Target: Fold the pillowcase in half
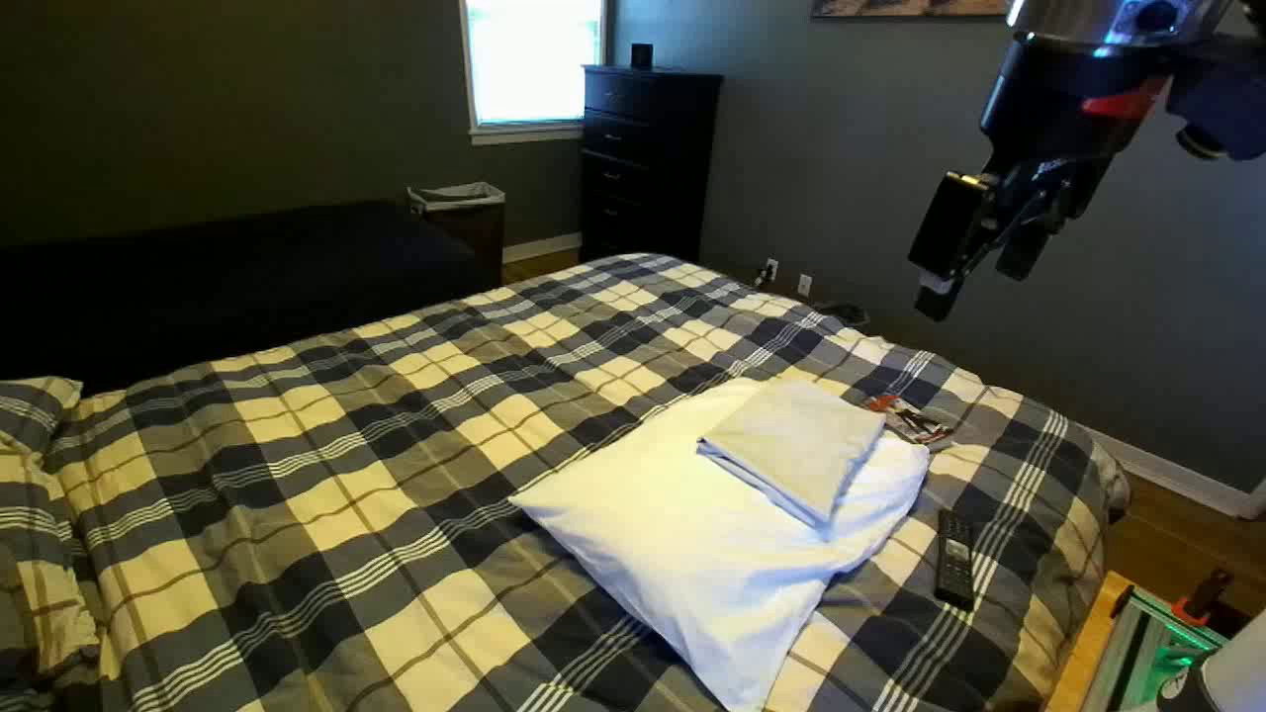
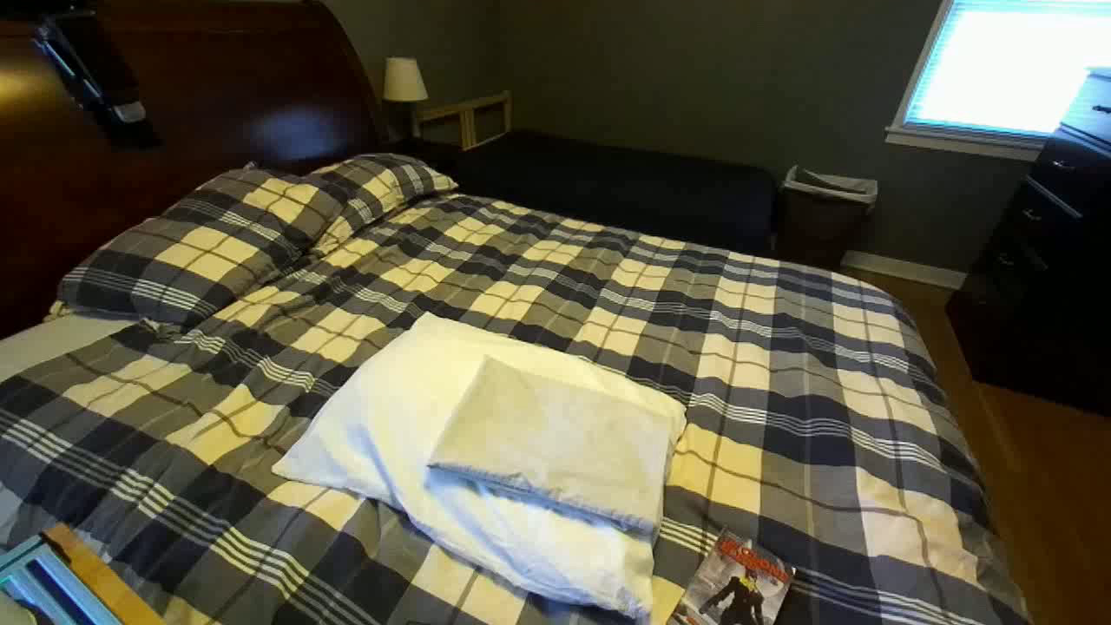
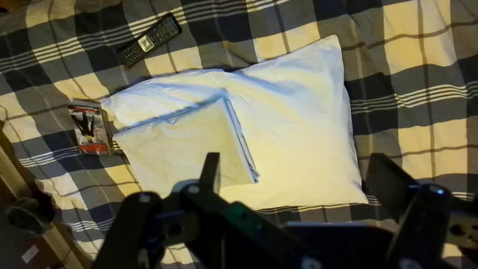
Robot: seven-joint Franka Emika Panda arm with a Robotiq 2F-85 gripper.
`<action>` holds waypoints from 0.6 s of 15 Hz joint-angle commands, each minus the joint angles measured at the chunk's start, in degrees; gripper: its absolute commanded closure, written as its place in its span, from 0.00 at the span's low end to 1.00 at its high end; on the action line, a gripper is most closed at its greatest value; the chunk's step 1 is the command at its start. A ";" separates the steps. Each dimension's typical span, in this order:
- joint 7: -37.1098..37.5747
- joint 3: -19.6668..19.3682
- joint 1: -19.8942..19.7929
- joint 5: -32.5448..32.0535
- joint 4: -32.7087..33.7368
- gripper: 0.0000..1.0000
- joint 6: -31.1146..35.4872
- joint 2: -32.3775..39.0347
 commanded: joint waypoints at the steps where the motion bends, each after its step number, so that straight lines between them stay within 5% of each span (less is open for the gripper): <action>1: 0.43 -0.46 0.72 -0.42 0.17 0.00 -0.14 0.29; 9: 1.51 -1.58 0.05 0.86 -0.25 0.00 0.42 0.33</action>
